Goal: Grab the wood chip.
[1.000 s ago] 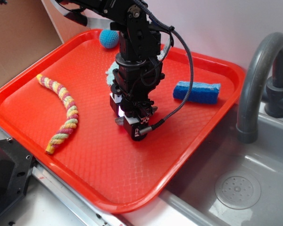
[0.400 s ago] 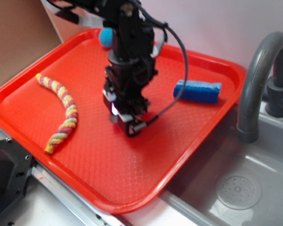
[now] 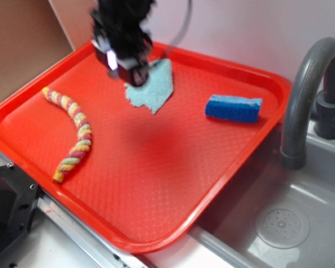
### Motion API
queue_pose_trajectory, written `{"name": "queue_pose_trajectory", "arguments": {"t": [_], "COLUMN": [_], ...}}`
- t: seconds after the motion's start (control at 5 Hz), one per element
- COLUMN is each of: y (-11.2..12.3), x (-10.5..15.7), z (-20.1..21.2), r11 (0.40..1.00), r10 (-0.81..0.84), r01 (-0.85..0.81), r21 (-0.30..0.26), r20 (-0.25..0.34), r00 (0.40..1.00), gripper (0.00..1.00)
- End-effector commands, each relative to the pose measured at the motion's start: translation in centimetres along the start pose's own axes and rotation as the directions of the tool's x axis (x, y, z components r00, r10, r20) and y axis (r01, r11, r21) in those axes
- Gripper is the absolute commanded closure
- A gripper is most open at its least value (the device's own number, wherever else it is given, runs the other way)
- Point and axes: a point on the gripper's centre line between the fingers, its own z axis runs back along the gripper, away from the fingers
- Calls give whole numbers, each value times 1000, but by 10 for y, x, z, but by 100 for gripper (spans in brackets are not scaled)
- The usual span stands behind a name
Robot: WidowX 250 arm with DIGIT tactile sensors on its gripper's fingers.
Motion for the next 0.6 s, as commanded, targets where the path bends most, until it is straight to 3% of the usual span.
{"name": "queue_pose_trajectory", "arguments": {"t": [0.0,0.2,0.4], "y": [66,75,77], "x": [-52,-54,-45], "z": [80,78,72], "r11": [948,946,973], "r10": [268,273,177], "r01": [-220,-222,-139], "r21": [-232,-236,-185], "r20": [203,213,211], "r00": [942,938,961], "gripper": [100,100,100]}}
